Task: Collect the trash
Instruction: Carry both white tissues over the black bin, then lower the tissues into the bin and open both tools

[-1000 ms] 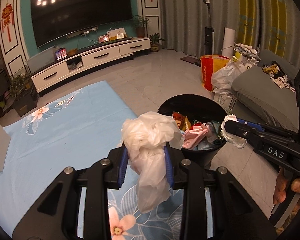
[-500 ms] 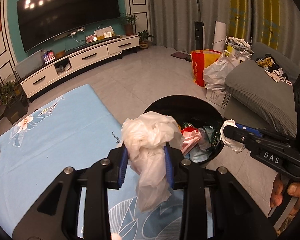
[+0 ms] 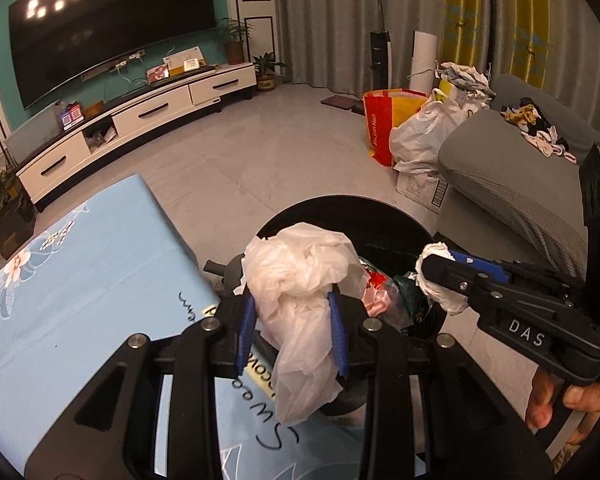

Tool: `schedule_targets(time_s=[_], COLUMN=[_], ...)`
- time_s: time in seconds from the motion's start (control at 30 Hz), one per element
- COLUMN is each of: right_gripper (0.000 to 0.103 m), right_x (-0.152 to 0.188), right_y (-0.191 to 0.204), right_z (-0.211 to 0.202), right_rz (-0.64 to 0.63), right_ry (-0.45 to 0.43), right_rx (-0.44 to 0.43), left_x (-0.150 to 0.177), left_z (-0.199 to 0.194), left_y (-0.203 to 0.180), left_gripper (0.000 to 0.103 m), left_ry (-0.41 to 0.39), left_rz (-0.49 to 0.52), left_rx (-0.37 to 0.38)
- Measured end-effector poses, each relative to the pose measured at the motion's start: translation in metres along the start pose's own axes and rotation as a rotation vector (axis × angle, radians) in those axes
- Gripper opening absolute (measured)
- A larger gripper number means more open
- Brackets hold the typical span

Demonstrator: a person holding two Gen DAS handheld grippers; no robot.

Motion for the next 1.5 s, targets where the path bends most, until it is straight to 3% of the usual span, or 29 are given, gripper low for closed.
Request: schedule_targets(time_s=[0.63, 1.5], right_gripper=[0.025, 0.025], right_x=[-0.006, -0.003], right_y=[-0.007, -0.013], right_z=[0.029, 0.045], right_rz=[-0.003, 0.004], right_ry=[0.032, 0.076], right_rx=[0.018, 0.043], left_x=[0.000, 0.008], left_z=[0.048, 0.074], left_y=[-0.011, -0.012], left_gripper=[0.033, 0.034], left_ry=[0.060, 0.117], left_rz=[0.012, 0.012], left_rx=[0.000, -0.017])
Point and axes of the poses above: each gripper's, at about its wrist camera, not at the fingertips, and z roughly the way its jaws point, y to its left, x to its underside, the point moved 9 cm from there along z, roughly the way its jaws point, and after that the axes turned 11 degrees about -z, right-handed, at the moved point
